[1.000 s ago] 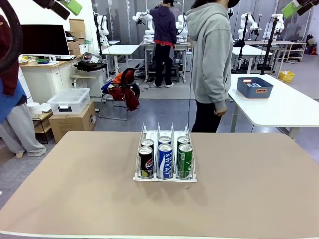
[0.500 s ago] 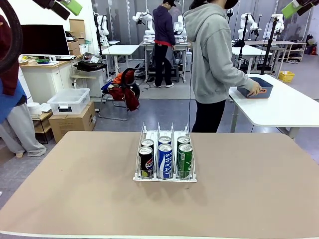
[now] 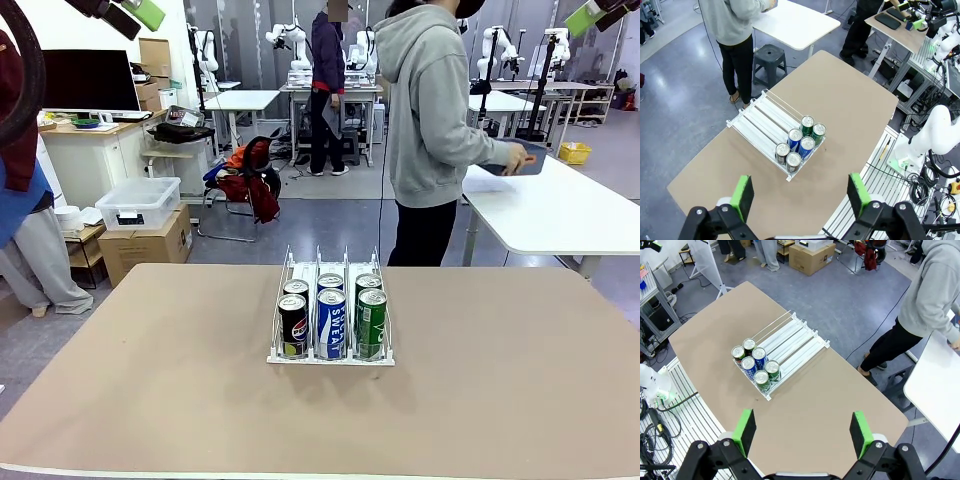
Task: Fill the beverage cans into the dispenser.
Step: Pick up the Sprite handed by the human.
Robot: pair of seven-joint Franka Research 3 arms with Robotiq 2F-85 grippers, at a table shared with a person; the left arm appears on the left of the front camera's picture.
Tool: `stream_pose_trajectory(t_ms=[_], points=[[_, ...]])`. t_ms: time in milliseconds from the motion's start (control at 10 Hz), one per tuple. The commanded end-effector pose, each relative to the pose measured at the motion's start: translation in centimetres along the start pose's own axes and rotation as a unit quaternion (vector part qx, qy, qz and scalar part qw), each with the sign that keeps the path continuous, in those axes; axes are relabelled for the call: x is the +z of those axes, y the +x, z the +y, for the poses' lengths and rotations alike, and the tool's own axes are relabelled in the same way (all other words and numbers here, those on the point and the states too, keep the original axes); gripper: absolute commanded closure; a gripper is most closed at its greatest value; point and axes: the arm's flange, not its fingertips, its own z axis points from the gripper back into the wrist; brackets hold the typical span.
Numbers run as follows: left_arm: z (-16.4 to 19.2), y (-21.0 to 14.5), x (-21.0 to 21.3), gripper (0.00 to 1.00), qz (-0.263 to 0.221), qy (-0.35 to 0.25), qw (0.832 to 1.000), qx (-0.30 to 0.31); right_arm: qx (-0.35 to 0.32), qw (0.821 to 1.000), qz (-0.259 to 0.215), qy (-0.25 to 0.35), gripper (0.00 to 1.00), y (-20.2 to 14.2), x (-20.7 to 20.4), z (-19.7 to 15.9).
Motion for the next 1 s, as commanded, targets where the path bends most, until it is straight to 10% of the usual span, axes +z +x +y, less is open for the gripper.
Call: stream_pose_trajectory(t_ms=[0, 900], points=[[0.15, -0.25, -0.08, 0.0, 0.001, 0.0, 1.0, 0.002, 0.0, 1.0, 0.001, 0.001, 0.0, -0.05, -0.07, 0.01], [0.15, -0.25, -0.08, 0.0, 0.001, 0.0, 1.0, 0.002, 0.0, 1.0, 0.001, 0.001, 0.0, -0.05, -0.07, 0.01]])
